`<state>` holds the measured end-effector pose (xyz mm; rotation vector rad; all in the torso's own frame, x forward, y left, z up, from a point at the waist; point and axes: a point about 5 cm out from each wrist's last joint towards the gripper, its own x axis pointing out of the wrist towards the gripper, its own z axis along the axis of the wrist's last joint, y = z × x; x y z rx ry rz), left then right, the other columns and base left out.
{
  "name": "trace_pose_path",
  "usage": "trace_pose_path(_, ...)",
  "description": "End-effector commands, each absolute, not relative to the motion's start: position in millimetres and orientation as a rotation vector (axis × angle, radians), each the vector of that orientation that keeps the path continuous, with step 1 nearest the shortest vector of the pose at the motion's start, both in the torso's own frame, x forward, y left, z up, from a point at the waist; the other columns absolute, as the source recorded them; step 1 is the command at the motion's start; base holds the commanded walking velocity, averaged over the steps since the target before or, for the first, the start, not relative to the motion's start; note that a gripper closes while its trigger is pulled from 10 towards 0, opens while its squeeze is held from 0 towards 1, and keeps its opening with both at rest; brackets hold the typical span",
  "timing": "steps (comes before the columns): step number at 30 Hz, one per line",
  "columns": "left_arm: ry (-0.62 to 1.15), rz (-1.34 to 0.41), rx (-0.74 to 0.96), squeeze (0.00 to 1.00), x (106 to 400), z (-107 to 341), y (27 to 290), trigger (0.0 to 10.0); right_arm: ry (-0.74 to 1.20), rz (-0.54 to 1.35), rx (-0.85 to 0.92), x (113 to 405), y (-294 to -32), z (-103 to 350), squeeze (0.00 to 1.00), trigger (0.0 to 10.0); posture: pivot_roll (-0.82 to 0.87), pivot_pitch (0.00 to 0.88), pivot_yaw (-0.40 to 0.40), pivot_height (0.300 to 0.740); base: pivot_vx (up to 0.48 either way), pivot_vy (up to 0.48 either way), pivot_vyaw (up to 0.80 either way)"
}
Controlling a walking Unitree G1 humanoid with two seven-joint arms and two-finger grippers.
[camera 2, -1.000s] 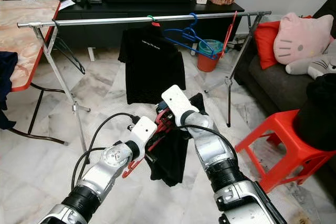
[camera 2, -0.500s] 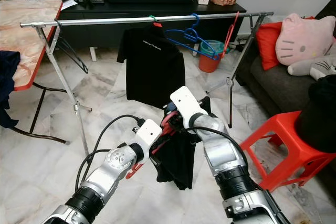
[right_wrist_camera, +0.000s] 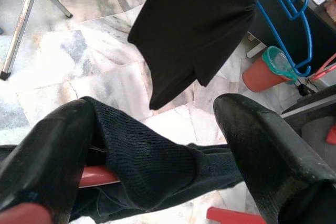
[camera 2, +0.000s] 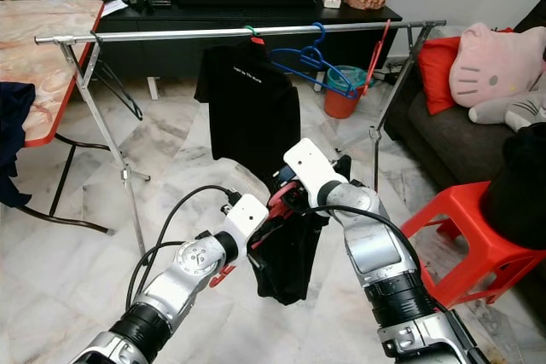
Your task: Hang hanger
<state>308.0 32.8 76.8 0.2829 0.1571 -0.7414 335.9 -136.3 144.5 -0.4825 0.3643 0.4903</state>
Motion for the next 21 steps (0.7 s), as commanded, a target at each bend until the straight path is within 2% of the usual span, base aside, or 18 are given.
trace_pose_path(1, 0.276, -0.653, 0.284, 0.00, 310.0, 58.2, 54.9, 10.0, 0.270, 0.500, -0.451, 339.2, -137.5, 165.2, 0.00, 10.0, -0.04, 0.000, -0.129, 0.740, 0.000, 0.000, 0.00)
trace_pose_path(8, 0.296, -0.638, 0.335, 0.00, 309.9, 53.6, 60.0, 10.0, 0.215, 0.289, -0.358, 354.2, -157.5, 176.0, 0.00, 10.0, -0.03, 0.000, -0.129, 0.740, 0.000, 0.000, 0.00)
trace_pose_path(18, 0.314, -0.620, 0.351, 0.00, 310.7, 50.9, 62.9, 10.0, 0.228, 0.355, -0.265, 351.4, -147.4, 170.1, 0.00, 10.0, -0.03, 0.000, -0.128, 0.740, 0.000, 0.000, 0.00)
trace_pose_path(21, 0.323, -0.617, 0.356, 0.00, 310.4, 49.1, 64.7, 10.0, 0.226, 0.434, -0.262, 346.6, -141.1, 173.1, 0.00, 10.0, -0.03, 0.000, -0.127, 0.740, 0.000, 0.000, 0.00)
